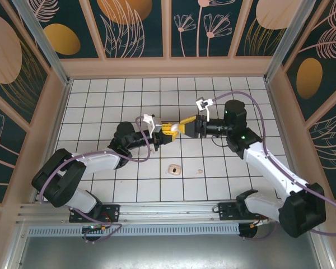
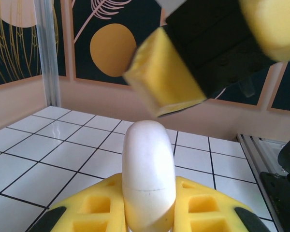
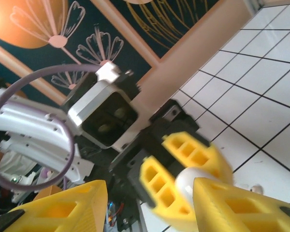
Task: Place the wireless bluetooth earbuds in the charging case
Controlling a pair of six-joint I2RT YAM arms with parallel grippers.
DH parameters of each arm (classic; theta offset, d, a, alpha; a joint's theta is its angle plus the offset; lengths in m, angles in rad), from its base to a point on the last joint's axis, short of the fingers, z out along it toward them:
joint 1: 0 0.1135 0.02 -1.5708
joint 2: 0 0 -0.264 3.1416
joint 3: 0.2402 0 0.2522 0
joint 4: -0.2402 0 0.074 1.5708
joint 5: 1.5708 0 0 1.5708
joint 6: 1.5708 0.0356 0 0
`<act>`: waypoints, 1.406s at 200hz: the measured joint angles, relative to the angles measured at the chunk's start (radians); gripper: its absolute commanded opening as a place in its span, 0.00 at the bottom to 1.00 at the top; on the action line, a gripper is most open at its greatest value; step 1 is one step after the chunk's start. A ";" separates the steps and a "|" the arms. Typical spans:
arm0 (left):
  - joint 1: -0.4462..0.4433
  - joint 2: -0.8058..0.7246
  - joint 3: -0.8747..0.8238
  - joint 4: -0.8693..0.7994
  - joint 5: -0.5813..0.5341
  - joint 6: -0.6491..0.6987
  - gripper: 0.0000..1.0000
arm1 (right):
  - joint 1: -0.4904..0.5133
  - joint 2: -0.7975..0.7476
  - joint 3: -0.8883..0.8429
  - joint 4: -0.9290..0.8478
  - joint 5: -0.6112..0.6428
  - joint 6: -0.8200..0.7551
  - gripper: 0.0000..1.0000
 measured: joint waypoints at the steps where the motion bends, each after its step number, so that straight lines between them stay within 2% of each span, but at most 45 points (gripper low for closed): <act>1: 0.000 0.000 0.000 0.000 0.000 0.000 0.11 | 0.000 -0.004 -0.003 0.002 -0.001 0.000 0.50; 19: 0.000 0.000 0.003 -0.012 -0.007 0.000 0.11 | 0.002 -0.055 -0.041 0.013 0.002 0.003 0.50; 37: 0.000 0.000 0.016 -0.040 -0.019 -0.001 0.11 | -0.001 -0.093 -0.054 -0.010 0.069 0.007 0.51; 77: 0.000 0.003 0.085 -0.155 -0.056 -0.081 0.10 | -0.043 -0.078 -0.039 -0.174 0.381 0.057 0.50; 94: 0.000 0.004 0.117 -0.211 -0.087 -0.168 0.10 | -0.053 -0.051 -0.036 -0.236 0.513 0.083 0.51; 113: 0.000 0.018 0.141 -0.260 -0.123 -0.300 0.09 | -0.059 -0.044 -0.053 -0.251 0.596 0.115 0.51; 158: -0.008 0.096 0.237 -0.474 -0.245 -0.587 0.10 | -0.063 -0.047 -0.128 -0.245 0.686 0.182 0.51; 191: -0.012 0.219 0.348 -0.573 -0.273 -0.739 0.10 | -0.065 -0.093 -0.177 -0.245 0.741 0.212 0.51; 243: -0.047 0.414 0.536 -0.700 -0.280 -0.864 0.11 | -0.065 -0.127 -0.182 -0.243 0.782 0.212 0.51; 281: -0.064 0.500 0.632 -0.743 -0.280 -0.901 0.13 | -0.065 -0.128 -0.182 -0.253 0.809 0.207 0.51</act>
